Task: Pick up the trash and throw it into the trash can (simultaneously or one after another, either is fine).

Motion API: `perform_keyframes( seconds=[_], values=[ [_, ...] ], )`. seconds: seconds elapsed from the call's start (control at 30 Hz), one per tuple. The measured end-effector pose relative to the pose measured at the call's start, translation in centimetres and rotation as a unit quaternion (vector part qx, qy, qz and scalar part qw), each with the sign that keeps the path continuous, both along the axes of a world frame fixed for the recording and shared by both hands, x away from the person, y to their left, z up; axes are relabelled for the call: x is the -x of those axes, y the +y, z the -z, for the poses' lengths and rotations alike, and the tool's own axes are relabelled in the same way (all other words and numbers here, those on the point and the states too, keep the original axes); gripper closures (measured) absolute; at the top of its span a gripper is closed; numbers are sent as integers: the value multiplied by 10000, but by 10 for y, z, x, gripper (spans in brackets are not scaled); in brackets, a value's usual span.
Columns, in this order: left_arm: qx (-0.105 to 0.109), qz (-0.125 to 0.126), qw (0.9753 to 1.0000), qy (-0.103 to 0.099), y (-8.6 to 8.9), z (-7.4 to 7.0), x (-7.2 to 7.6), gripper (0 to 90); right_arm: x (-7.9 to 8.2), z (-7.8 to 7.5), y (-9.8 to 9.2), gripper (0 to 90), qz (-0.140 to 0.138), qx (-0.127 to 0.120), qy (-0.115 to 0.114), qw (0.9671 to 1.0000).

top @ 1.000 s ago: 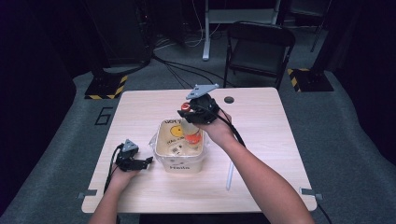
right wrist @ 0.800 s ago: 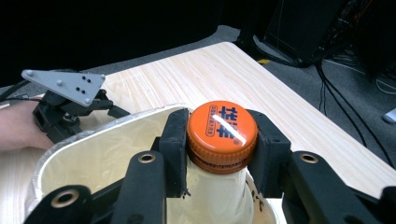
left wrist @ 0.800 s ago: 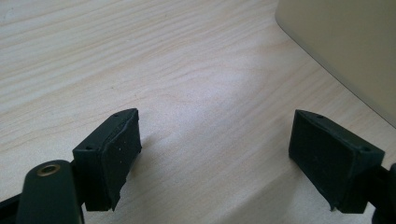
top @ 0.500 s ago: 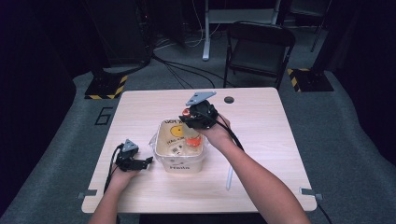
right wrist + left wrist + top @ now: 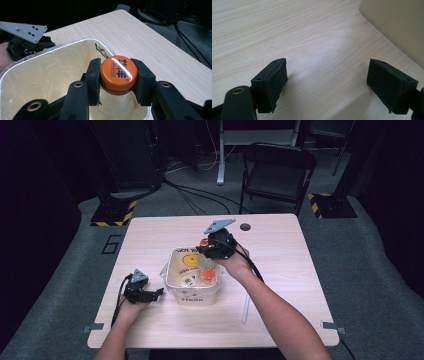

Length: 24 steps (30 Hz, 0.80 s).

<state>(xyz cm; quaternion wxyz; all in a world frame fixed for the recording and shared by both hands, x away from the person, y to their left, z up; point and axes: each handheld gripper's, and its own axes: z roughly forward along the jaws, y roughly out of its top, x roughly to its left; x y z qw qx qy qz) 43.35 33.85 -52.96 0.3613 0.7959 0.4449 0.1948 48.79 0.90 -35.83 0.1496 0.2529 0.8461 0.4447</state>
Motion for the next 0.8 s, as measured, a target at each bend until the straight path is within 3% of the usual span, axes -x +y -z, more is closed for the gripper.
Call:
perform_keyframes(
  seconds=[0.27,0.6,0.8],
  values=[
    [-18,12,10000,17,0,0,0,167,-2,0,-7,610,-46,-12,33,10000],
    [-20,26,10000,33,0,-1,0,167,-6,-1,-8,604,-107,159,-158,9997],
    [-31,37,10000,57,0,-1,0,167,-6,0,-9,598,-48,95,-166,9998]
  ],
)
